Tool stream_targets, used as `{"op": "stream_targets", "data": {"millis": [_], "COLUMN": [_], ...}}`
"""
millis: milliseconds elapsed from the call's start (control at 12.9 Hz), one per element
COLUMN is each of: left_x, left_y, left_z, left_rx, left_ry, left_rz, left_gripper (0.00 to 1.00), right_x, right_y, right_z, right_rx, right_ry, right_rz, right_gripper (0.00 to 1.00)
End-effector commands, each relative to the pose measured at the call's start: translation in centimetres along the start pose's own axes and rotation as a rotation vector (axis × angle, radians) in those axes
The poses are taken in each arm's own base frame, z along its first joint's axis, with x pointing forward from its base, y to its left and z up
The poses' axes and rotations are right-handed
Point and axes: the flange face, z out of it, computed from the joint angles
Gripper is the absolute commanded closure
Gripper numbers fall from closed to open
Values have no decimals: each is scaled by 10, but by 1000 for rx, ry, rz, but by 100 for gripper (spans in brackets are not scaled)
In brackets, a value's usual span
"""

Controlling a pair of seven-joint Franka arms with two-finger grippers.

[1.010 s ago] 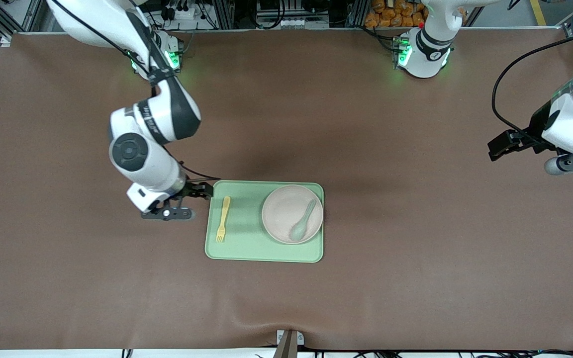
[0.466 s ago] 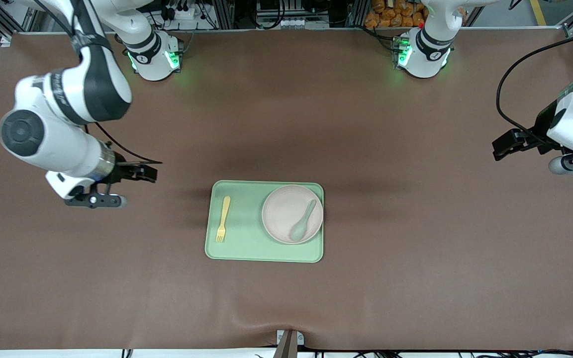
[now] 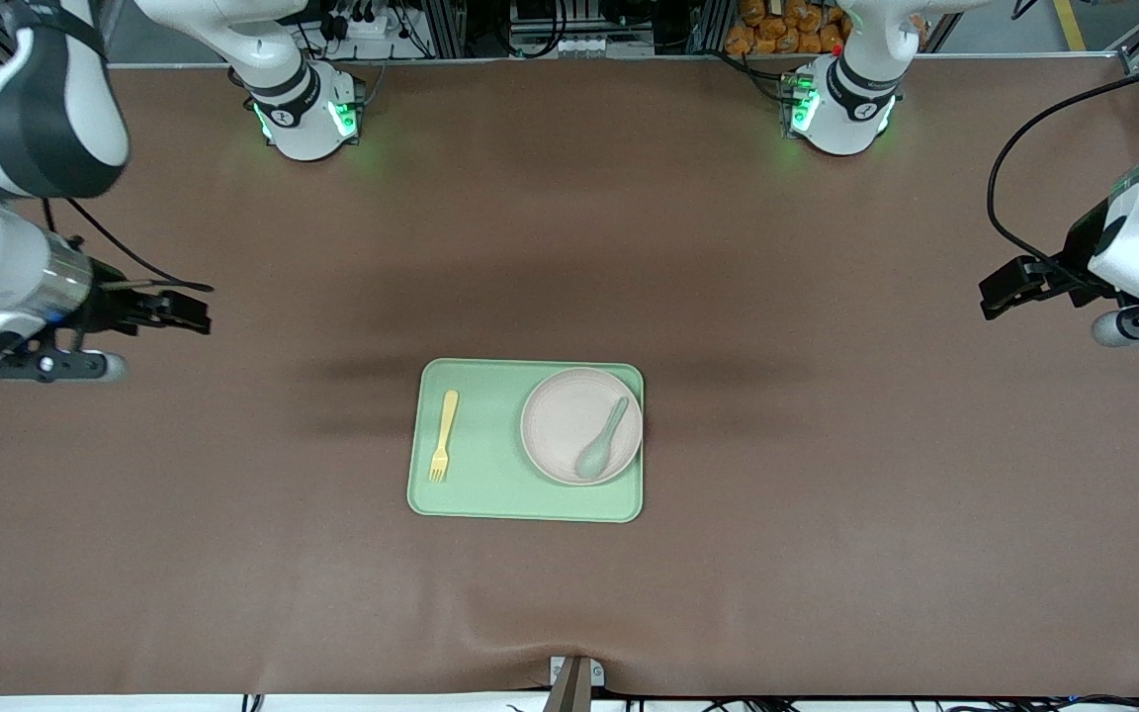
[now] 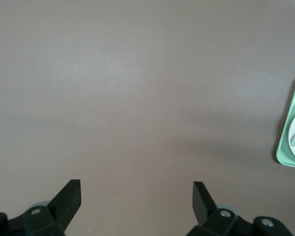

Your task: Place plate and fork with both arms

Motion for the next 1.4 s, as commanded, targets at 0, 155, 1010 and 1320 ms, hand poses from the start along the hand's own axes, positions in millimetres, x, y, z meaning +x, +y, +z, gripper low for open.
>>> {"op": "stream_targets", "data": {"millis": [0,155,1010,1320], "left_x": [-3,-3,-3,-2], "left_y": [-2,-2,-7,-8], "left_z": [-5,-6,-7,-15], "left_rx": [-14,-14,-13,-17], "left_ry": [2,3,6,21], "left_rz": [14,14,9,21], "left_gripper": [0,0,0,0], "right_x": [-32,-47,-96,-93], "right_y": [20,35,77,71], "right_z": [-40,-68,-145,-147], "right_rx": [-23,-21,14,10], "right_ry": [22,36,47,72], "right_rz": [-28,-49,53,43], "right_gripper": [0,0,0,0]}}
